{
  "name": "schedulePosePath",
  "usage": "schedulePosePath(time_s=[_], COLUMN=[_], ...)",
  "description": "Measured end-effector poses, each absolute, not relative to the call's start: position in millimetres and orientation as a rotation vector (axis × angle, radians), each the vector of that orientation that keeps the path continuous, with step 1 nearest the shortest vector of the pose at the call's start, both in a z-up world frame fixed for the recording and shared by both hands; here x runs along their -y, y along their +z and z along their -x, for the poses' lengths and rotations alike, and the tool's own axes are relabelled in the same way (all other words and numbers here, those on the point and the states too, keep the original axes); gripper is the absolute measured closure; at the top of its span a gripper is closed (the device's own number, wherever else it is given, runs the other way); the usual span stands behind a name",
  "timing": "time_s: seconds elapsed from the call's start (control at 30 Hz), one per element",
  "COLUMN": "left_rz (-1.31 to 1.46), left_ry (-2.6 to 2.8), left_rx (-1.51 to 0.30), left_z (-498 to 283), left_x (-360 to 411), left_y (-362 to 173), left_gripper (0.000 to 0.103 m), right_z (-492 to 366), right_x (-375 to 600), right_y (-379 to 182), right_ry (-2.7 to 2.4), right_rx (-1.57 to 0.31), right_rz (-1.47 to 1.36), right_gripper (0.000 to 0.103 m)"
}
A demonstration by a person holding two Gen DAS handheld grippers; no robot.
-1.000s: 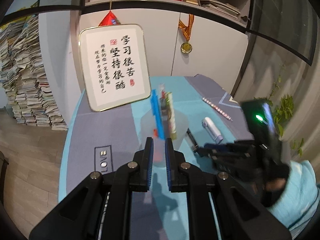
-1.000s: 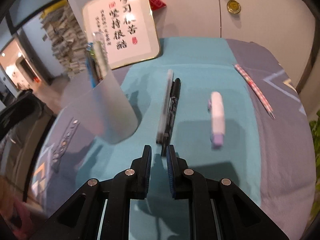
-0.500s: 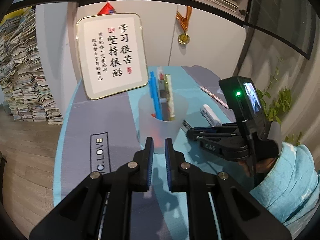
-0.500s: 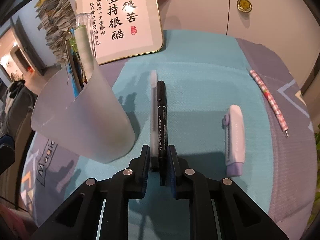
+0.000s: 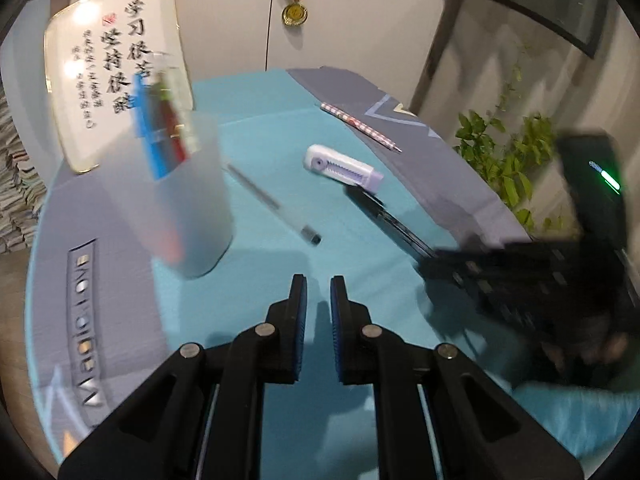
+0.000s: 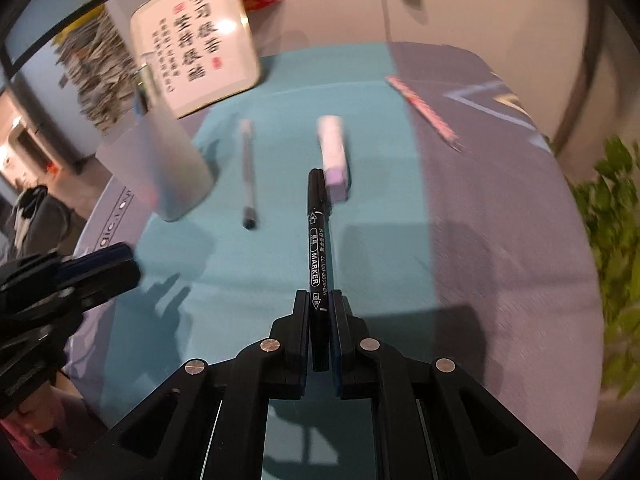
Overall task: Organize stationery
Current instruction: 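Grasp the clear gel pen with the left gripper while right lifts the black marker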
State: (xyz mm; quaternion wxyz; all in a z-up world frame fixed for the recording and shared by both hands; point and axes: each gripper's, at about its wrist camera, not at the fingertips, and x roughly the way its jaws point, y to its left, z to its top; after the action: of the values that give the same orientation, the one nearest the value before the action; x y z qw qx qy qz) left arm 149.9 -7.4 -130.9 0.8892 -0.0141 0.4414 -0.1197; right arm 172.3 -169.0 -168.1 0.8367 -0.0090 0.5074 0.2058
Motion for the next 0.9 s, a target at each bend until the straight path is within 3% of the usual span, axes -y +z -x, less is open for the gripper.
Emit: schedulePosePath(time_s=[0.17, 0.4, 0.53, 0.9], left_rz=[-0.004, -0.021, -0.047, -0.071], left_ry=[-0.122, -0.056, -0.110, -0.314], left_rx=[-0.922, -1.014, -0.997, -1.087], left_z=[-193.0, -218.9, -208.9, -128.6], left_x=[27.6, 38.7, 41.7, 25.9], left_y=[-141.6, -160.8, -159.3, -162.3], left_gripper=[0.083, 0.084, 0.096, 0.096], right_z=[-167.0, -165.6, -166.9, -158.0], right_x=[189.8, 209.4, 217.9, 209.2], right_y=[-170.0, -175.8, -176.7, -174.9], right_ry=[0.425, 0.421, 0.413, 0.439], right_rx=[-1.063, -1.054, -1.049, -1.085], right_rz=[-0.039, -0.077, -0.097, -0.051], right_gripper=[0.094, 0.094, 0.094, 0.094])
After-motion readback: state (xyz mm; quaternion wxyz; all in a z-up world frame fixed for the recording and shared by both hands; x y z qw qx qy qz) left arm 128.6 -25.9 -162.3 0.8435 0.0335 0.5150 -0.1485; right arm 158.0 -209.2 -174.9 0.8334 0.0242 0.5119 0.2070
